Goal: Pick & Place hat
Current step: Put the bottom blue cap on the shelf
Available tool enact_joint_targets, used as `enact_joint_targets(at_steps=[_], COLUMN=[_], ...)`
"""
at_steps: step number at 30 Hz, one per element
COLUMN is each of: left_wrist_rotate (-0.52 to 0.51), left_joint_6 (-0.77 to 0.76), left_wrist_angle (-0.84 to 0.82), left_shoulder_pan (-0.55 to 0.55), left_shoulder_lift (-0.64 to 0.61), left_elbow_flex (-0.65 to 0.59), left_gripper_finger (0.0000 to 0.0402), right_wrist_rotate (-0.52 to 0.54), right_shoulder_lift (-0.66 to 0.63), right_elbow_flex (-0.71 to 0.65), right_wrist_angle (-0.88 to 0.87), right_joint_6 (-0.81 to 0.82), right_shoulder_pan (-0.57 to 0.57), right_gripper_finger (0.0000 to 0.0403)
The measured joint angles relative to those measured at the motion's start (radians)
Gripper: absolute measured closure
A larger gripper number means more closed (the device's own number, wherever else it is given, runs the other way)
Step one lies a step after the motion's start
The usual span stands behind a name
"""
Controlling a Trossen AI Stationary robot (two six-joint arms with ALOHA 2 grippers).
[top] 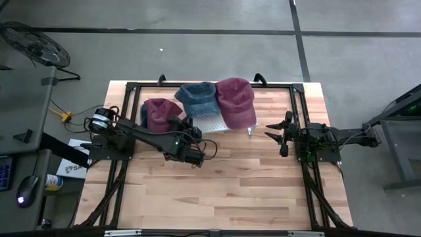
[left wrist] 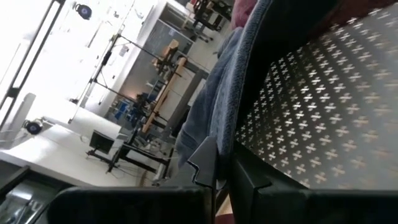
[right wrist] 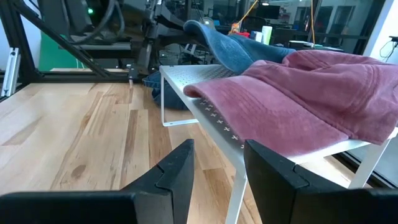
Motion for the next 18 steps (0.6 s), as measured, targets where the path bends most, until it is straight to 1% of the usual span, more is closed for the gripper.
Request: enact_joint_targets(at_steps=[8,14,18], left_wrist_rotate=[0.063,0.144,0.176], left_joint_6=[0.008,0.006,0.009], left_wrist_angle=[0.004,0.004,0.003], left_shoulder_pan=[-0.020,-0.018,-0.018], left_shoulder_lift=[0.000,0.000,0.000], left_elbow_flex=[0.000,0.000,0.000], left_gripper_finger=[0.0388,0.0371,0.0367], right_wrist_rotate=[0.000,0.000,0.000], right_shoulder_lift=[0.000,0.000,0.000], right_elbow_flex=[0.000,0.000,0.000], right_wrist_angle=[0.000,0.000,0.000], right_joint_6=[0.000,0.000,0.000], right_shoulder_pan=[0.000,0.000,0.000], right_gripper_finger=[0.0269,0.0269,0.0269])
